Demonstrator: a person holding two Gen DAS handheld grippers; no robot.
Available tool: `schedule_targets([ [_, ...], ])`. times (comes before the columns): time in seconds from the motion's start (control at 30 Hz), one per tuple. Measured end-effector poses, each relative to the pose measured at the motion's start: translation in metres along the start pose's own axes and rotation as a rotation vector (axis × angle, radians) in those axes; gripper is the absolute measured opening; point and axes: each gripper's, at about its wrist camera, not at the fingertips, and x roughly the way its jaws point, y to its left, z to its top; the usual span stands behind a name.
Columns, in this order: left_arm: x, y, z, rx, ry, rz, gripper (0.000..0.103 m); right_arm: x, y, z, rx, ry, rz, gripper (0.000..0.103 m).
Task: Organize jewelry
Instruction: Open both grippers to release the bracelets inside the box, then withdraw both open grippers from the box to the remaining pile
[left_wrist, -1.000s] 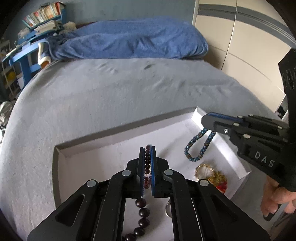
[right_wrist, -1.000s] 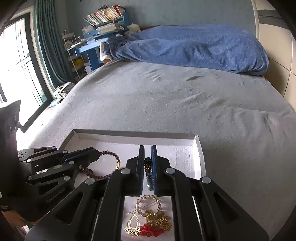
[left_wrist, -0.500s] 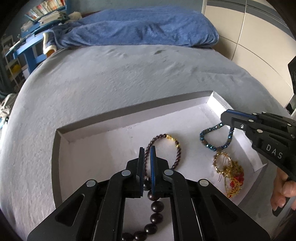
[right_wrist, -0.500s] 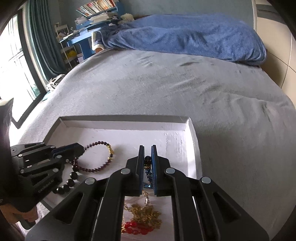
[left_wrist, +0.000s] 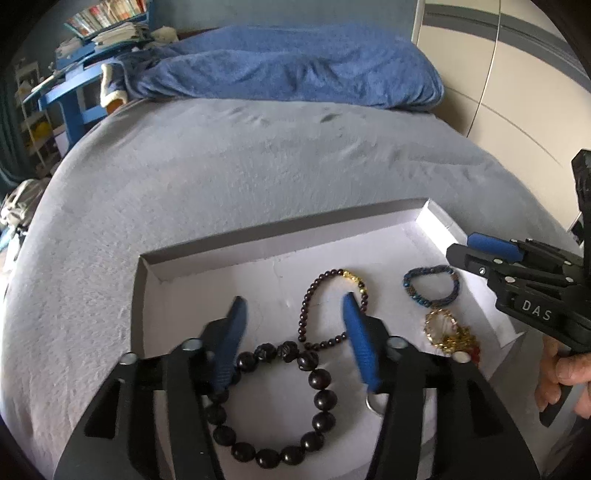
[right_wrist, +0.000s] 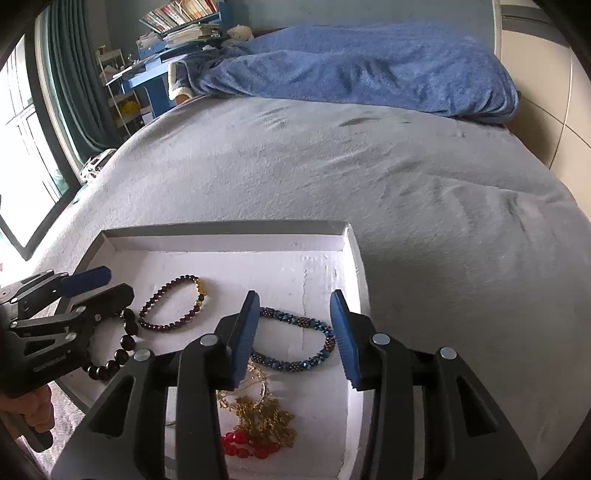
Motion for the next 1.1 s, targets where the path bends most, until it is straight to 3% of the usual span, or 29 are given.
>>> schedule_targets([
  [0.17,-0.02,-0.001,-0.006,-0.005,-0.031,0.006,0.076,-0.014,-0.004,-0.006,-0.002,-0.02,-0.005,0.056],
  [0.67,-0.093,-0.004,-0.061,-0.028,-0.1,-0.034,0.079,-0.081,-0.014,-0.043,0.102,-0.102,0.029,0.067],
  [1.1,-0.109,-0.006,-0.125,-0.045,-0.086,-0.049,0.084,-0.111,-0.011,-0.083,0.094,-0.128,0.031,0.071],
])
